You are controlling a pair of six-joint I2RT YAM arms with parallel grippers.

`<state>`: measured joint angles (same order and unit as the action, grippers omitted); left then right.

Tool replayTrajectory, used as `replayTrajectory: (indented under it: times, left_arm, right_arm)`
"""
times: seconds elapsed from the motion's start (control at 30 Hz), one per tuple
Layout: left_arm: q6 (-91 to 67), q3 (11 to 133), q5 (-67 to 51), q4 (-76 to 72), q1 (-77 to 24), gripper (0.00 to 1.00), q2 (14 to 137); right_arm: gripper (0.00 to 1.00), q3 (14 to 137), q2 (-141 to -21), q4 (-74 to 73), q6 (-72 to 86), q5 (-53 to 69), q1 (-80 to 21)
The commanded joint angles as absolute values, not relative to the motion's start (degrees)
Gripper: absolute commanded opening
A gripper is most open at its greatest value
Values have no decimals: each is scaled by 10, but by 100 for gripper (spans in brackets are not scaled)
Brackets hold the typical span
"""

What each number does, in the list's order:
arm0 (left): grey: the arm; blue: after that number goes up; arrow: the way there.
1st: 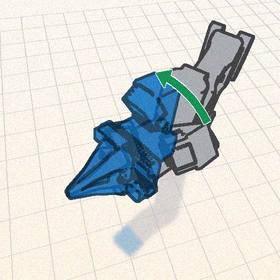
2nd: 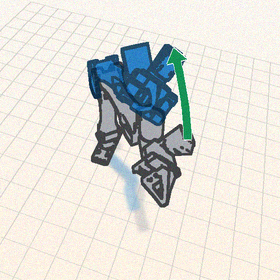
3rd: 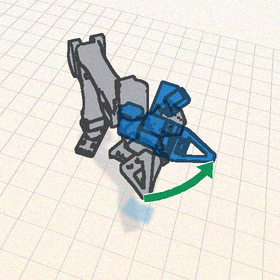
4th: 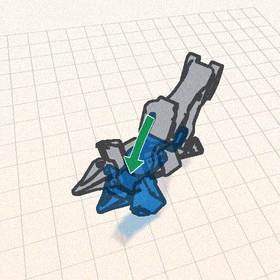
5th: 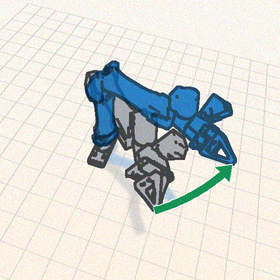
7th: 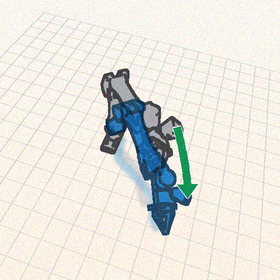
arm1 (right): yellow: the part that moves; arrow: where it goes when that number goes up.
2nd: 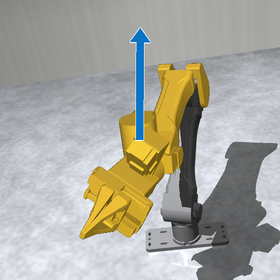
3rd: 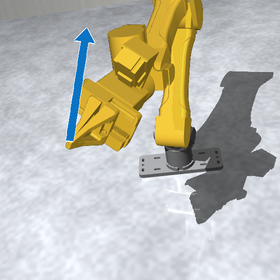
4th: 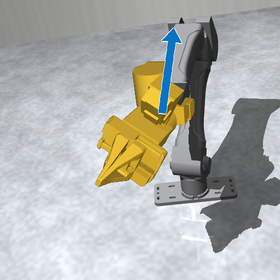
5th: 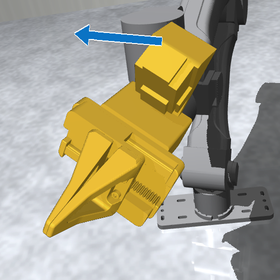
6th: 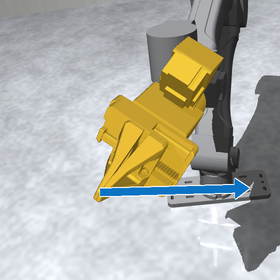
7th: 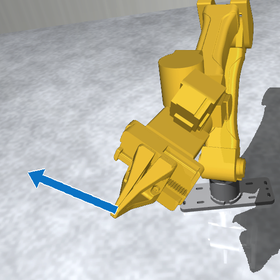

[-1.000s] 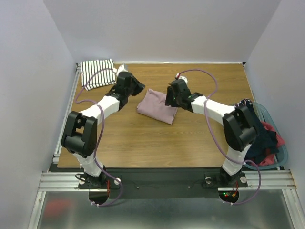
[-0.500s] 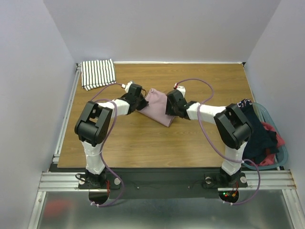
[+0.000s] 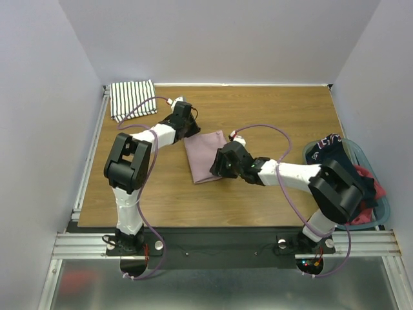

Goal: Fold and stack the tank tops
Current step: Fold the tank top, then neatly place the folded tank top to the corner

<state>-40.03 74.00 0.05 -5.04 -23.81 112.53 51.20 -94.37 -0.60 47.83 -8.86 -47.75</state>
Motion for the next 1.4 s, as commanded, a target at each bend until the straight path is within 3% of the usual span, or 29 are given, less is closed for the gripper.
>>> replayTrajectory:
  times: [0.0,0.23,0.47,0.83,1.37]
  left_arm:
    - [-354,757,-28,-65,-234,32,1058]
    - [-407,671,18,-25,-231,37,935]
    - [-440,513,-30,-73,-225,52,857]
    - [-428,387,-157,-184,-219,58,882]
    - [-439,391,-154,-206,-219,60,972]
  right_arm:
    - [58,541,-871,2,462,-104,-473]
    - [59,625,-904,-40,396,-72,-409]
    - [55,657,-967,-59,361,-27,-388]
    - [52,524,-969,-49,361,-39,-386]
    - [52,481,-976,-18,346,-23,-381]
